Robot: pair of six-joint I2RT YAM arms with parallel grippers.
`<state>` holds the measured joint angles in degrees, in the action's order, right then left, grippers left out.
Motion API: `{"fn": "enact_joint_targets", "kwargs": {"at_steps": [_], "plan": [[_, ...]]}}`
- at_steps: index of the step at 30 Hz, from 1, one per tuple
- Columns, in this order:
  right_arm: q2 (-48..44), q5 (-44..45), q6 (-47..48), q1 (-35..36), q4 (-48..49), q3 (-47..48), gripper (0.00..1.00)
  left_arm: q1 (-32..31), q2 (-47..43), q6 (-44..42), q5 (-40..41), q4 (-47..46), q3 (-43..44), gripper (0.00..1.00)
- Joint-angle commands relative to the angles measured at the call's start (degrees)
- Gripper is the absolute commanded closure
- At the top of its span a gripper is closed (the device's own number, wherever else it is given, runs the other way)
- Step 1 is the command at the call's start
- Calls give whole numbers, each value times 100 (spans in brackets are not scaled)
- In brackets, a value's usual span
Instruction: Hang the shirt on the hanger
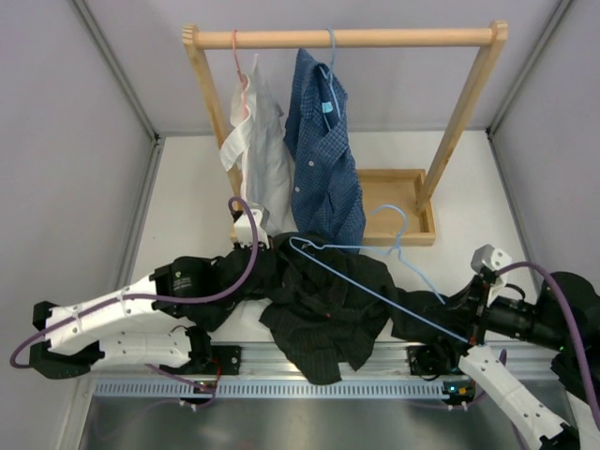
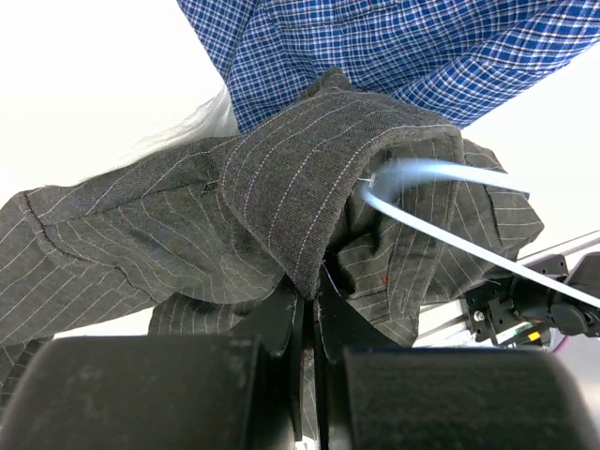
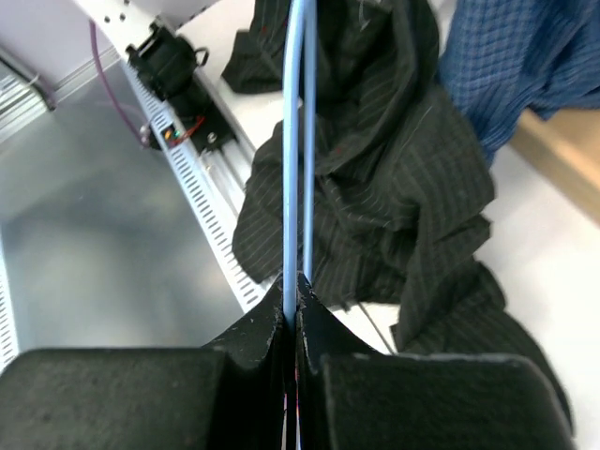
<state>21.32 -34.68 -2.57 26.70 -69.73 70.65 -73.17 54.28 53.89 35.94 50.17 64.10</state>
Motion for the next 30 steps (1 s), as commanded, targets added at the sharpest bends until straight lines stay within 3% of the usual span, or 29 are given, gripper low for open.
{"fn": "enact_joint_targets", "kwargs": {"at_steps": [1,8,14,21,24,30], "plan": [[30,-548,46,11,222,-323,100,22,30,25,-26,-192,252,100],[249,-1093,2,2,838,-894,100,22,65,-124,-280,-367,270,100],[548,-1770,-95,11,1462,-1474,100,22,118,-783,-1097,-903,226,100],[900,-1858,-138,116,1787,-1616,100,13,47,-1608,-2064,-1177,287,100],[1102,-1903,-296,116,2243,-1660,100,13,47,-1855,-2591,-1185,410,100],[1637,-2395,-1105,563,4273,-1941,100,4,-67,-2154,-2978,-1124,752,100]]}}
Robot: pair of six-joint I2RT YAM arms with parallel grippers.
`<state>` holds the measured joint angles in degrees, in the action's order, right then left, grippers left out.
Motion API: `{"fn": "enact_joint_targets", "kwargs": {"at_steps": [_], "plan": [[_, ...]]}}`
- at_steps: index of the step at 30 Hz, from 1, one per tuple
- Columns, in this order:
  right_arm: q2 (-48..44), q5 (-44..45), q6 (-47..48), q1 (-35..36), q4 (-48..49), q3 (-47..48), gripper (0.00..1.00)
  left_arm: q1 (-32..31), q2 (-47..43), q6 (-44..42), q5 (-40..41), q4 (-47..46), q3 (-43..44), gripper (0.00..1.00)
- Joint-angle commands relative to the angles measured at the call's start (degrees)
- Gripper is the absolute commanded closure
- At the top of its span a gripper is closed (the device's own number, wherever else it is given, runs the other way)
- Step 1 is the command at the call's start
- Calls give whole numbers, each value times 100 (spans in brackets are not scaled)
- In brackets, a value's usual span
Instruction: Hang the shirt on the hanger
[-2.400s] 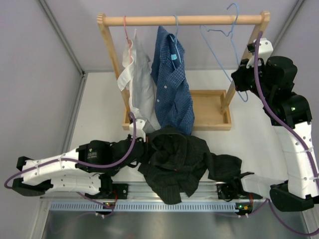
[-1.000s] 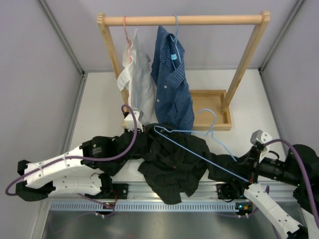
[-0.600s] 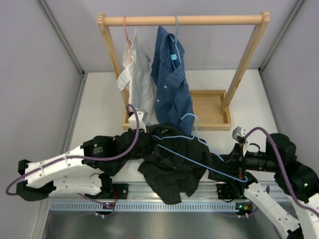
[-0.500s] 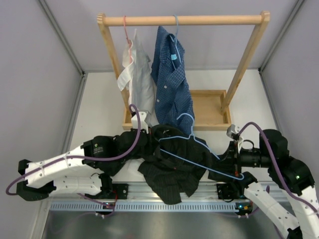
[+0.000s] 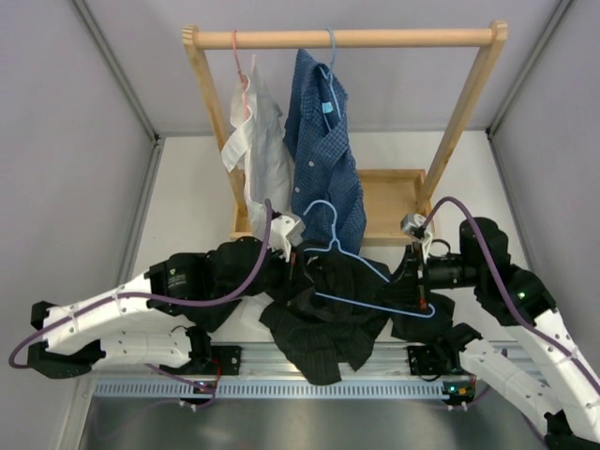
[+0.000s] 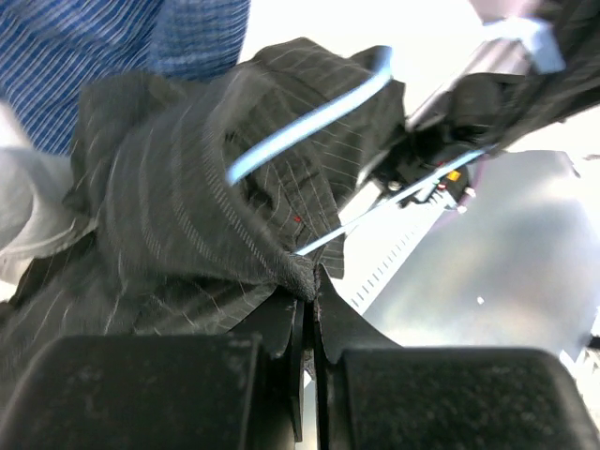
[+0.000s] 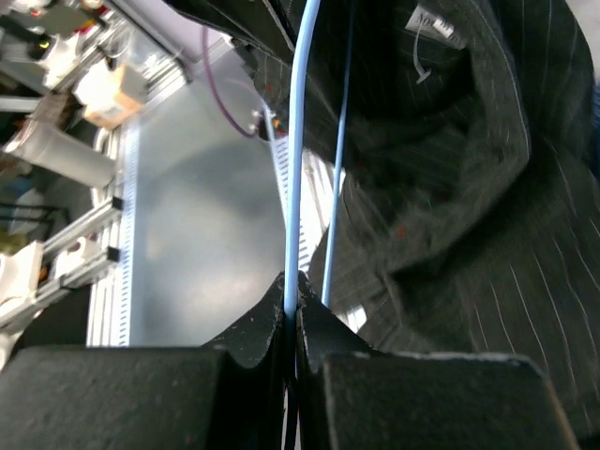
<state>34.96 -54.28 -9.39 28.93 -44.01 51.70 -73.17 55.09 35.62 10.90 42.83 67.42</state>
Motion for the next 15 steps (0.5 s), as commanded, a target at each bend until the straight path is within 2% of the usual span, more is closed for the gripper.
{"fn": "enact_joint_targets", "kwargs": {"at_steps": [1,3,5,7,12,15], "plan": [[509,-391,-432,507,1833,-38,100,13,-148,-388,-527,-372,491,100],[783,-198,-398,1165,2159,24,100,13,-130,-441,-588,-249,753,100],[1179,390,-161,1770,2159,251,100,4,-78,-512,-484,31,913,100],[1372,707,-168,2063,2422,288,100,4,-7,-538,-396,225,1080,100],[1224,1217,-520,2108,3880,-151,100,13,-51,-600,-448,340,1159,100],[1075,1656,-678,2152,4662,-555,100,13,-7,-635,-185,665,1422,100]]}}
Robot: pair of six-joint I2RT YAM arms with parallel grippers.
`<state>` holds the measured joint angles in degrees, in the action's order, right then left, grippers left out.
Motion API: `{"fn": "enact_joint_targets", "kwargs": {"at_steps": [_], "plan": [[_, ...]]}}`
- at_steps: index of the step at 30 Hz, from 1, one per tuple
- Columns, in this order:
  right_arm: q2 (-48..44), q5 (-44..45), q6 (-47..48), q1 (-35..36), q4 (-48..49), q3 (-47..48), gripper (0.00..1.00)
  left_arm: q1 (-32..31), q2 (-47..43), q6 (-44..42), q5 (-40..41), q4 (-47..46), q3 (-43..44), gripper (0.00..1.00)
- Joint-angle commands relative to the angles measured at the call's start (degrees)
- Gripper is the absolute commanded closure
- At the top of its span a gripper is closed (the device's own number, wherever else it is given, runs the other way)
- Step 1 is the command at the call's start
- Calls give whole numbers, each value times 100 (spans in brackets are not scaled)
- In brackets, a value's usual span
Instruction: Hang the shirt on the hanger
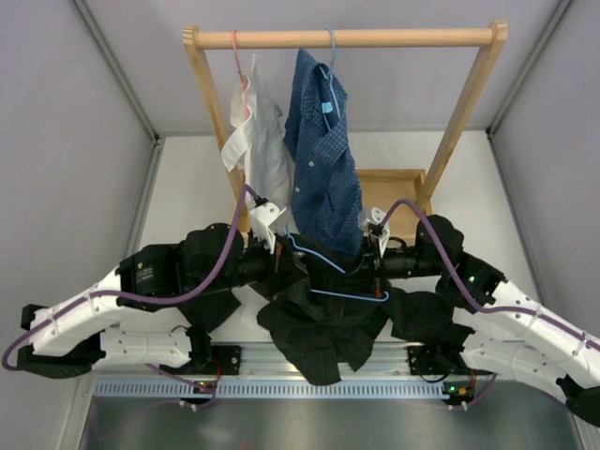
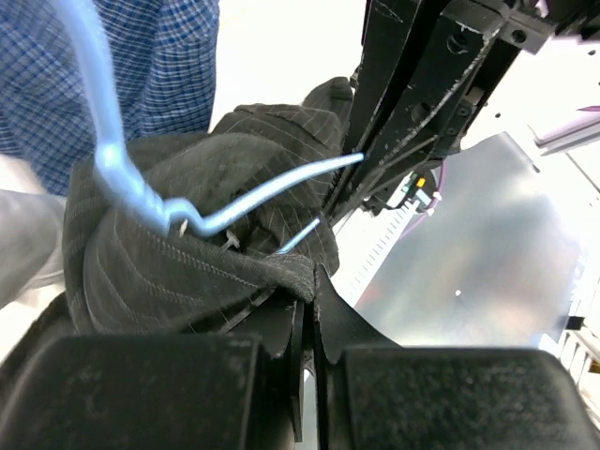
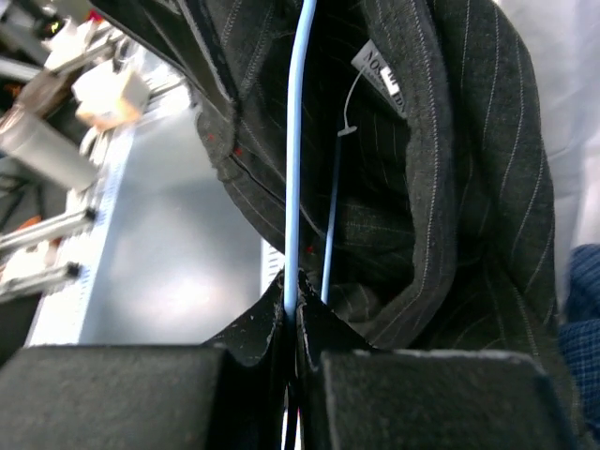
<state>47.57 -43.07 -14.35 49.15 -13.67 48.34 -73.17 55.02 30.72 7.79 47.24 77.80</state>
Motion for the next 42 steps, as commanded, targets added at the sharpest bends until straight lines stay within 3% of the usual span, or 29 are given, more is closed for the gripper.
{"fn": "enact_joint_targets", "kwargs": {"at_steps": [1,8,12,15,19,21,22,23,24,25,29,33,36,38,42], "plan": [[-222,684,-330,191,2092,-480,100,4,43,-171,135,267,455,100],[-73,1748,-578,991,3809,-1300,100,13,623,-444,-348,312,1281,100],[-2,2144,-692,1185,4390,-1485,100,4,1054,-689,-1040,312,1702,100],[-169,2478,-736,1211,4636,-1687,100,4,1089,-743,-964,355,1791,100],[-564,2742,-736,1211,4663,-1897,100,4,984,-778,-229,654,2001,100],[-661,2812,-832,1211,4847,-2021,100,4,993,-822,28,900,2125,86],[-714,2830,-859,1211,5117,-2160,100,13,1019,-848,73,970,2282,61],[-723,2839,-885,1211,5277,-2231,100,13,1036,-892,-14,1023,2353,42],[-723,2865,-946,1211,5400,-2284,100,13,1063,-1005,-154,1024,2441,32],[-706,2866,-982,1211,5706,-2398,100,13,1115,-1085,-312,1024,2546,28],[-583,2848,-1114,1212,6349,-2566,100,13,1133,-1375,-664,1015,3170,33],[-565,2743,-1184,1211,6535,-2645,100,13,1054,-2260,-508,997,3680,35],[-749,2725,-1140,1211,6316,-2654,100,13,958,-3024,-200,980,3559,31],[-933,2638,-1132,1211,6193,-2672,100,13,931,-3535,-147,962,3260,23],[-1363,2295,-939,1211,5649,-2602,100,13,993,-3844,-180,866,2899,17]]}}
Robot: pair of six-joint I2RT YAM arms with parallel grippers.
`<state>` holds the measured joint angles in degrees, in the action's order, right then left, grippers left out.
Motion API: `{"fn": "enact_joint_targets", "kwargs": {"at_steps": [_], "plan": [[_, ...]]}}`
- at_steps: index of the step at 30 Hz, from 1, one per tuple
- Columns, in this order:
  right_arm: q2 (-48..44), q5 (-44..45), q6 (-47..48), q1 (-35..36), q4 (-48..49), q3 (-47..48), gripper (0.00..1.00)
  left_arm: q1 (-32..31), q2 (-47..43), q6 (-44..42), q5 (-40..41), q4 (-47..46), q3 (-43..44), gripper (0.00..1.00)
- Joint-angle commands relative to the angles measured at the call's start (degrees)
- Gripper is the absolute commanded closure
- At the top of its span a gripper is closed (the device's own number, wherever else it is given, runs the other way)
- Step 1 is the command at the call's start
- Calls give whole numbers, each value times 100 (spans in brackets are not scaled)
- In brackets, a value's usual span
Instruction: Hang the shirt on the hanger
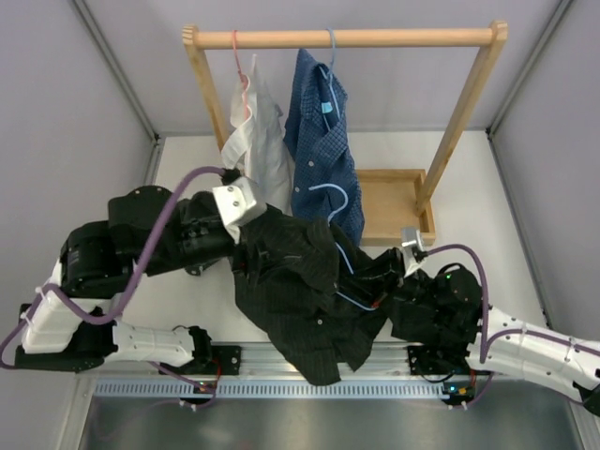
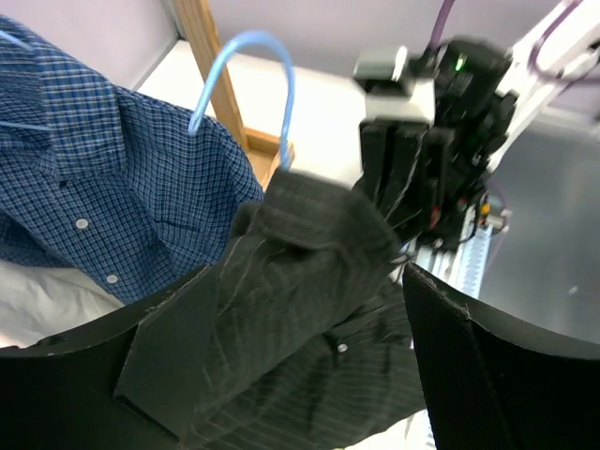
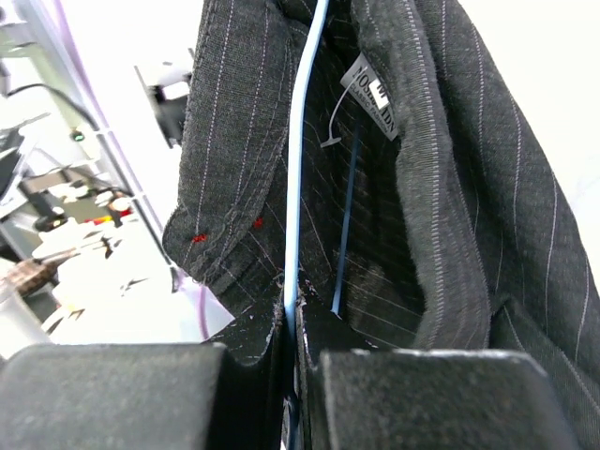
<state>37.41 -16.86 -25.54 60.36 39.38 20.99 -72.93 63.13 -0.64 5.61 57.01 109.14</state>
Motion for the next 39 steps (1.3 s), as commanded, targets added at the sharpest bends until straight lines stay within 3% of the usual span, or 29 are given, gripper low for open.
{"fn": "enact_joint_targets", "kwargs": {"at_steps": [1,8,13,14,15,16,19,26,31,32,33,36,39], "plan": [[-400,-500,233,90,12,194,100,-11,199,-752,-276,-155,-314,17],[-831,-906,313,90,-737,335,100,-11,156,-946,-1613,-331,-499,16],[-972,-1275,392,90,-967,493,100,-11,226,-894,-1773,-322,-789,24],[-972,-1328,392,90,-1010,520,100,-11,243,-885,-1800,-322,-859,28],[-972,-1450,418,90,-1037,572,100,-11,235,-876,-1843,-331,-955,58],[-972,-1504,444,90,-1072,599,100,-11,234,-850,-1809,-340,-991,63],[-990,-1609,480,90,-1160,660,100,6,147,-806,-1791,-472,-1167,51],[-955,-1882,427,99,-994,704,100,-2,-196,-735,-2054,-946,-1413,60],[-884,-2172,418,90,-897,748,100,-2,-363,-639,-2398,-1113,-1536,55],[-910,-2172,427,99,-905,740,100,-2,-441,-604,-2293,-1140,-1571,52],[-954,-2172,436,90,-888,731,100,-2,-494,-586,-2196,-1227,-1685,36],[-1068,-2076,427,90,-896,696,100,-2,-679,-490,-1757,-1394,-1913,19],[-1174,-1918,427,90,-914,669,100,-2,-811,-428,-1380,-1544,-2002,16]]}}
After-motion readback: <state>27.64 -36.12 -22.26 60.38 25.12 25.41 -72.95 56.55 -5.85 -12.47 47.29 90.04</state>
